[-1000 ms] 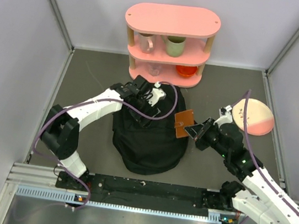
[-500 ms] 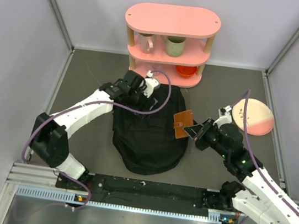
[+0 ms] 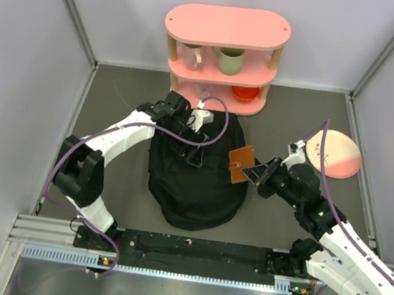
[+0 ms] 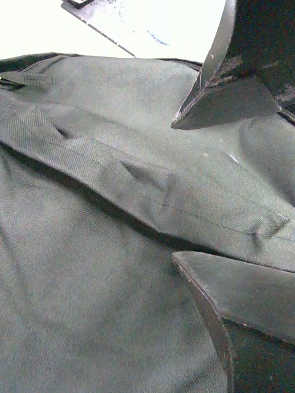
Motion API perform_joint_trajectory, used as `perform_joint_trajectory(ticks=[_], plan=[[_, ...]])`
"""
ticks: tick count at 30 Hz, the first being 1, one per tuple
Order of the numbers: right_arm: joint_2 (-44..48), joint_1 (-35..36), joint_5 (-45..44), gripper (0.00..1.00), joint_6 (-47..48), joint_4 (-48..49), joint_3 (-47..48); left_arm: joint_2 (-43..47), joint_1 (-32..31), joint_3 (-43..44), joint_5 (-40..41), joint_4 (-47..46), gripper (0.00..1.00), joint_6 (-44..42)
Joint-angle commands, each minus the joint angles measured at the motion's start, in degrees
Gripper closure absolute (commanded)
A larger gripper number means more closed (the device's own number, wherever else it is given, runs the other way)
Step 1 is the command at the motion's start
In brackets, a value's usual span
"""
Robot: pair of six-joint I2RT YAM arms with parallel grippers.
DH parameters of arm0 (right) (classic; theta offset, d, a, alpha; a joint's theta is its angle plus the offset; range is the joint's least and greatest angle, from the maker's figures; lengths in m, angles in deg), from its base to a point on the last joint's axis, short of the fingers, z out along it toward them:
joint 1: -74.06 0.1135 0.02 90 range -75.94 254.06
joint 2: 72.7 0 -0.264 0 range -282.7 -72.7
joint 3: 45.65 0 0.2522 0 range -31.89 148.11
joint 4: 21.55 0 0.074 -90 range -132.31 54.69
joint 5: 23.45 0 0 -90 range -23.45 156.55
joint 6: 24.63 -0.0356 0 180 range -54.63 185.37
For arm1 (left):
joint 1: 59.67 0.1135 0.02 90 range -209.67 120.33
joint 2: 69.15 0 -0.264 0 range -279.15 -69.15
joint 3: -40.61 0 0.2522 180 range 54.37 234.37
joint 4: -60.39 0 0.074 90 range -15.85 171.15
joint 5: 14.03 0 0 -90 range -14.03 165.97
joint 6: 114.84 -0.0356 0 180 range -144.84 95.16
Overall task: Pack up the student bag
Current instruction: Place the personal item in the student bag.
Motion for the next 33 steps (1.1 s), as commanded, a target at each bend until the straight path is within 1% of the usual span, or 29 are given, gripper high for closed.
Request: perform_joint_trajectory(ticks=[1, 3, 4, 5, 6, 8, 10, 12, 16, 20, 23, 24, 26, 30, 33], plan=[[1.4, 0.1, -0.8, 1.0, -0.3, 2.4, 1.2, 0.7, -0.1, -1.9, -3.6, 0.6, 0.17, -0.4], [1.3, 0.1, -0.9, 1.0, -0.3, 2.4, 1.3, 1.4, -0.2, -2.8, -3.4, 0.1, 0.19, 0.0], [1.2, 0.1, -0.9, 1.0, -0.3, 2.4, 1.4, 2.0, -0.4, -3.1, -1.6, -0.5, 0.2, 0.7], [1.1, 0.1, -0.9, 1.0, -0.2, 2.4, 1.4, 3.0, -0.4, -3.5, -1.6, -2.2, 0.2, 1.2], [1.1, 0.1, -0.8, 1.0, -0.3, 2.5, 1.3, 5.1, -0.4, -3.9, -2.2, -2.8, 0.2, 1.7], [1.1, 0.1, -0.7, 1.0, -0.3, 2.3, 1.1, 6.3, -0.4, -3.6, -4.2, -2.7, 0.2, 1.3], [1.2, 0.0, -0.7, 1.0, -0.4, 2.3, 1.0, 6.8, -0.4, -2.1, -5.2, 0.0, 0.2, 0.0], [1.1, 0.1, -0.7, 1.0, -0.3, 2.3, 1.0, 6.3, -0.5, -1.1, -8.6, 3.5, 0.21, -2.3], [1.1, 0.2, -0.9, 1.0, -0.6, 2.2, 0.9, 5.8, -2.2, -2.0, -10.5, 6.6, 0.28, -3.5], [0.9, 0.1, -0.9, 1.0, -1.0, 2.2, 0.7, 7.2, -5.1, -7.0, -10.5, 3.4, 0.34, -1.7], [1.0, 0.1, -0.9, 1.0, -1.0, 2.1, 0.5, 8.4, -6.9, -10.7, -9.8, -0.7, 0.4, 1.5], [1.0, 0.1, -0.9, 1.0, -1.0, 2.0, 0.5, 8.7, -7.7, -11.7, -9.3, -1.8, 0.4, 3.1], [1.2, 0.1, -0.9, 1.0, -1.0, 1.8, 0.3, 9.5, -8.6, -14.3, -6.7, -4.9, 0.41, 4.9], [1.2, 0.1, -0.9, 1.0, -1.4, 1.5, 0.1, 10.4, -10.2, -17.2, -1.7, -7.7, 0.46, 8.6], [1.3, 0.1, -0.9, 1.0, -1.4, 1.3, 0.2, 13.1, -10.4, -17.7, 3.9, -10.0, 0.44, 10.7]])
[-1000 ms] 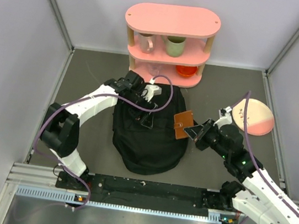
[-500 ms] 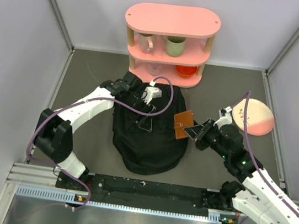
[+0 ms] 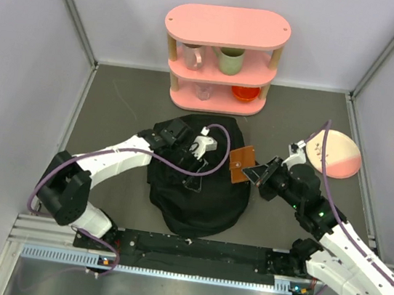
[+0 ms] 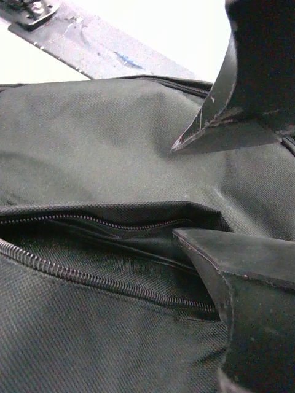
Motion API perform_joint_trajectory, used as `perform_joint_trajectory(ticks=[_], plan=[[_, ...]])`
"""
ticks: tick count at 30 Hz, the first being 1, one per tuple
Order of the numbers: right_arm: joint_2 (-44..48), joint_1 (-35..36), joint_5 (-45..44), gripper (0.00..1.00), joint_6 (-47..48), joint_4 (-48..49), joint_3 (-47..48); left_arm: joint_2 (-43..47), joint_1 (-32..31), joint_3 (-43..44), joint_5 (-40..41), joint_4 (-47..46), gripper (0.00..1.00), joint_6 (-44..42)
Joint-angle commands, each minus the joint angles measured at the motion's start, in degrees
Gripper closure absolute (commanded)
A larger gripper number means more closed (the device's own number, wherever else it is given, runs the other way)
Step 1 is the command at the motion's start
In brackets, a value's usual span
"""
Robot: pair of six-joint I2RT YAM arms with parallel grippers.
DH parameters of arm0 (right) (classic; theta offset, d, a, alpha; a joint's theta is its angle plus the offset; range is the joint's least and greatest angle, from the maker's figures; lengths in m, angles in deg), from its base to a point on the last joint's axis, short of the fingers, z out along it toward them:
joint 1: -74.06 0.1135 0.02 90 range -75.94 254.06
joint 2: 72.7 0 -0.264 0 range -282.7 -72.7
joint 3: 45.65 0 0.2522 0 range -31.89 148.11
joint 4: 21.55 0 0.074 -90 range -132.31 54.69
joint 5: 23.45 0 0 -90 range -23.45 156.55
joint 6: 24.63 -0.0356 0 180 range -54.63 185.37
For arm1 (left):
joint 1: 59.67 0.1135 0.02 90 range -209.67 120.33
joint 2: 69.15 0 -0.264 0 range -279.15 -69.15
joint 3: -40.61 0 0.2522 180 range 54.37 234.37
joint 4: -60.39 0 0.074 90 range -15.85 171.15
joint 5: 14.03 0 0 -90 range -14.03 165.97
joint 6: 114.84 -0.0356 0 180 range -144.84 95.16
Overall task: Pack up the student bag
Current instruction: Place the personal item in the student bag.
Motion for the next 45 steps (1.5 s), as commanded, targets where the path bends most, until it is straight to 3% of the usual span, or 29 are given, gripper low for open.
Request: perform_joint_trajectory(ticks=[1, 11, 15, 19, 26, 35, 45], plan=[[0.8, 0.1, -0.7, 1.0, -0.4, 1.5, 0.2, 4.6, -1.0, -1.5, 7.6, -3.3, 0.43, 5.4], [1.5, 0.1, -2.6, 1.0, -0.5, 0.6, 0.2, 14.1, -0.9, 3.0, 26.5, -10.6, 0.34, 6.6], [1.5, 0.1, -2.6, 1.0, -0.3, 0.5, 0.3, 13.4, -0.5, 4.4, 37.2, -13.5, 0.33, 3.1], [1.2, 0.1, -2.6, 1.0, -0.2, 0.6, 0.5, 8.8, -0.1, 6.2, 39.6, -14.3, 0.32, -3.2], [1.3, 0.1, -2.8, 1.0, -0.2, 0.4, 0.2, 0.3, -0.2, 9.2, 32.0, -10.1, 0.35, -7.8], [0.6, 0.0, -2.8, 1.0, -0.2, 0.5, 0.2, 2.6, -2.4, 3.5, 24.0, -11.7, 0.35, -4.7], [0.5, 0.1, -2.2, 1.0, -0.4, 0.6, 0.2, 3.2, -6.3, -3.0, 28.3, -13.5, 0.35, -0.1]])
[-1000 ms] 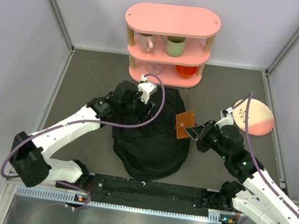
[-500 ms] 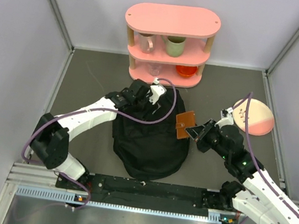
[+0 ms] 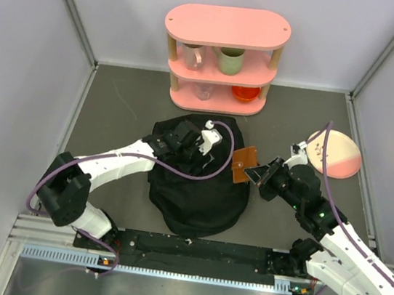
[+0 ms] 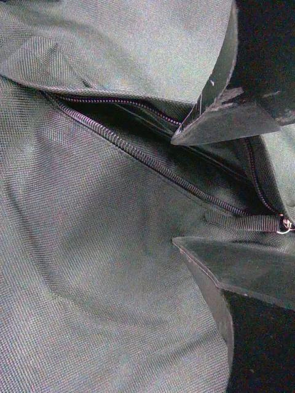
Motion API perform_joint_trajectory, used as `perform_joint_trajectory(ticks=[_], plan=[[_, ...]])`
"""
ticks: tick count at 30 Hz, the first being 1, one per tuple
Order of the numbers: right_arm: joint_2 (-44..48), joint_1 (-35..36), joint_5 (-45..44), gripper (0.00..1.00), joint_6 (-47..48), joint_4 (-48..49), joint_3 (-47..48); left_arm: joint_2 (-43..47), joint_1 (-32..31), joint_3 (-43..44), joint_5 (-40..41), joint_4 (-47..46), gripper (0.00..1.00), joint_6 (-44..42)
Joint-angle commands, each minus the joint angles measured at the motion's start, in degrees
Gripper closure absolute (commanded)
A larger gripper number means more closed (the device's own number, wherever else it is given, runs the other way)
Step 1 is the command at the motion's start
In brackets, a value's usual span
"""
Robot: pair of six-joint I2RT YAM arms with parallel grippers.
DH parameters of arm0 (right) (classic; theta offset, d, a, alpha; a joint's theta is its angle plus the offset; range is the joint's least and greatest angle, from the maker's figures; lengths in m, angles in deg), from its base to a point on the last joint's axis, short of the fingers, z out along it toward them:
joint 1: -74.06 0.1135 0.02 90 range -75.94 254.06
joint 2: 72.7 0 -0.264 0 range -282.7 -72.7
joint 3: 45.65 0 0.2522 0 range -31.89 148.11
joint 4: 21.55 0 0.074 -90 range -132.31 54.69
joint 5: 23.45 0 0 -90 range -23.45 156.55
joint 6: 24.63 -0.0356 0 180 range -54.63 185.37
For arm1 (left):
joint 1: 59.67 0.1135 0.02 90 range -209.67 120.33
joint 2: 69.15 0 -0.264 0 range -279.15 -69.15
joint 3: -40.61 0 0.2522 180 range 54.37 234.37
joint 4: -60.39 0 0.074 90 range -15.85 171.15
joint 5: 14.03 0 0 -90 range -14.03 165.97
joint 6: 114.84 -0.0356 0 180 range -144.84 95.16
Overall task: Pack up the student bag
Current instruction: Place the personal item in the student bag.
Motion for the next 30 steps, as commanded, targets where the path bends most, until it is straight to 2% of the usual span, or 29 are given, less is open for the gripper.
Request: perform_joint_trajectory(ticks=[1, 6, 12, 15, 18, 20, 24, 30], plan=[[0.0, 0.0, -0.3, 1.0, -0.4, 1.9, 0.1, 2.9, -1.8, -3.1, 0.6, -2.7, 0.35, 3.2], [0.6, 0.0, -0.5, 1.0, -1.0, 1.9, -0.5, 5.3, -2.7, -6.6, 5.4, -6.5, 0.33, 3.9], [0.4, 0.0, -0.4, 1.0, -0.7, 1.9, -0.3, 3.6, -3.5, -8.1, 21.1, -10.8, 0.33, 7.6], [0.4, 0.1, -0.4, 1.0, -0.5, 1.9, -0.1, 3.1, -3.6, -8.5, 26.5, -13.5, 0.33, 8.4], [0.4, 0.1, -0.5, 1.0, -0.7, 1.9, -0.3, 2.9, -3.6, -8.7, 28.4, -15.4, 0.37, 7.8], [0.4, 0.1, -0.5, 1.0, -0.8, 2.0, -0.4, 2.6, -3.6, -8.4, 28.6, -15.6, 0.44, 7.7], [0.3, 0.0, -0.7, 1.0, -0.9, 1.9, -0.5, 2.5, -3.6, -8.6, 28.5, -15.6, 0.63, 8.0], [-0.1, 0.1, -0.5, 1.0, -0.4, 1.9, -0.1, 5.8, -3.6, -8.1, 23.1, -13.2, 0.91, 8.8]])
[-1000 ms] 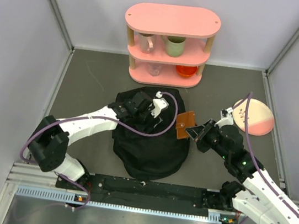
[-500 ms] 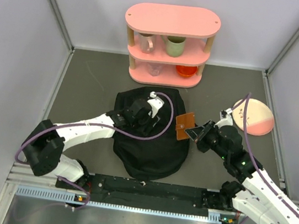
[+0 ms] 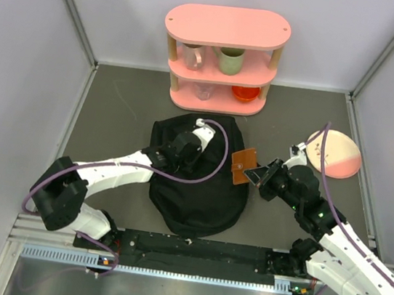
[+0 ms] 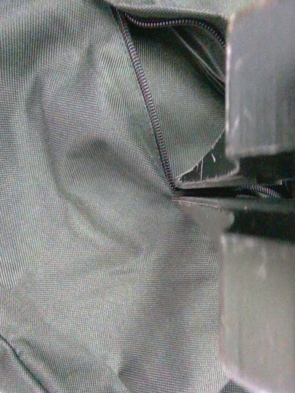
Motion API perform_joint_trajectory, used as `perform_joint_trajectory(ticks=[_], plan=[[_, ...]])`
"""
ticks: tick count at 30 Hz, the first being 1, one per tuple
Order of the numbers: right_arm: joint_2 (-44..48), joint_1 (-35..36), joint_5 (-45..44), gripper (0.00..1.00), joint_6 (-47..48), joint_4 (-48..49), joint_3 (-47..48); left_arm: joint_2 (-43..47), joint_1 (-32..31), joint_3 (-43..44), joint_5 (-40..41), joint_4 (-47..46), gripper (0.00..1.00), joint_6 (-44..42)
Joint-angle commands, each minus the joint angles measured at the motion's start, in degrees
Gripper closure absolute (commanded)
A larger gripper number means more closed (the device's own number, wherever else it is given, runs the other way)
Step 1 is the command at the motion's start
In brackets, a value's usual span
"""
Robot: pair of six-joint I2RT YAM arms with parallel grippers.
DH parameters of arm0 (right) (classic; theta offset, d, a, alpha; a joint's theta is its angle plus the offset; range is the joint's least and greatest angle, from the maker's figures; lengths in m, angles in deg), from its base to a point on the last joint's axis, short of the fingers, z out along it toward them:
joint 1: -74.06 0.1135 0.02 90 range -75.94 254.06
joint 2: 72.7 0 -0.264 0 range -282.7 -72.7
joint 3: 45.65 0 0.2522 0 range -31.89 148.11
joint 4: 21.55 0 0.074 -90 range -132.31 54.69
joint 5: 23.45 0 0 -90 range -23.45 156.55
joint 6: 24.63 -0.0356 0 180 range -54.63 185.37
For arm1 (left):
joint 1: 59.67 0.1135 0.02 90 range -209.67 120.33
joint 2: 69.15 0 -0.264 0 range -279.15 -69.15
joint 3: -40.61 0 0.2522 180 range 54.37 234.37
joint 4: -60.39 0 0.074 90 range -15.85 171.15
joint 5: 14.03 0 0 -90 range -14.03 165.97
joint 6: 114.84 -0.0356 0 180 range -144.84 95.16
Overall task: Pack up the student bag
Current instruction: Place the personal item in the student bag.
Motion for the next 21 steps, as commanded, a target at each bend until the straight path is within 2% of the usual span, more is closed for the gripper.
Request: perform_joint_trajectory(ticks=[1, 4, 12, 21], plan=[[-0.1, 0.0, -0.3, 1.0, 0.3, 1.9, 0.9, 3.5, 0.4, 0.8, -2.3, 1.5, 0.99, 0.8], [-1.0, 0.0, 0.8, 1.0, 1.0, 3.6, 1.7, 7.1, 0.3, 3.3, -6.0, 4.7, 1.0, 2.1], [-6.8, 0.0, 14.9, 1.0, -0.5, 13.1, 2.2, 9.5, 0.3, 10.4, -10.2, 10.0, 1.0, 3.4], [-15.8, 4.2, 25.5, 1.0, -11.5, 31.2, -1.8, 7.5, 0.3, 15.2, -9.5, 13.1, 1.0, 6.9]])
